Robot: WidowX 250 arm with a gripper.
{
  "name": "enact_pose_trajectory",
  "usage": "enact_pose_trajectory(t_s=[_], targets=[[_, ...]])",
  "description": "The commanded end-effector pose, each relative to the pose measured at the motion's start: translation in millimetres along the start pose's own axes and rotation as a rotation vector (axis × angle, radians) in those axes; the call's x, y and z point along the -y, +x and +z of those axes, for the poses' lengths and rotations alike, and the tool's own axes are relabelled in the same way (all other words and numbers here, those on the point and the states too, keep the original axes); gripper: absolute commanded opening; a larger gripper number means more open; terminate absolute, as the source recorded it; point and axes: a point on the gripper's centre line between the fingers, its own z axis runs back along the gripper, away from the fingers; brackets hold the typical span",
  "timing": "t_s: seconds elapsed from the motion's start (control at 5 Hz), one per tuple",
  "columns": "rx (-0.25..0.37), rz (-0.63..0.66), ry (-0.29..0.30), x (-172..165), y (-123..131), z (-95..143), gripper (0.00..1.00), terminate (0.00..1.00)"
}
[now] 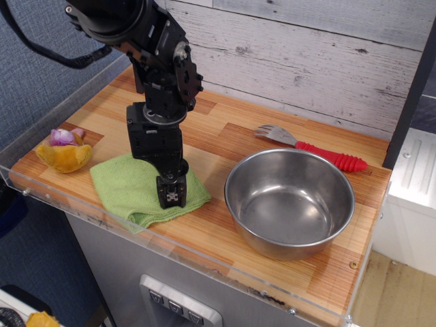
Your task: Place the green towel in the rear left corner of the counter.
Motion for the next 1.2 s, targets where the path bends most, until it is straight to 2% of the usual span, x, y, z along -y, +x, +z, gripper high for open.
enact_pose_trajectory(t_s=[0.0, 1.0], targets=[[-0.010, 0.047, -0.018, 21.6, 7.8, -6.4, 1.00, 0.00], [-0.018, 0.100, -0.026, 100.7, 5.4, -15.5, 1.00, 0.00]])
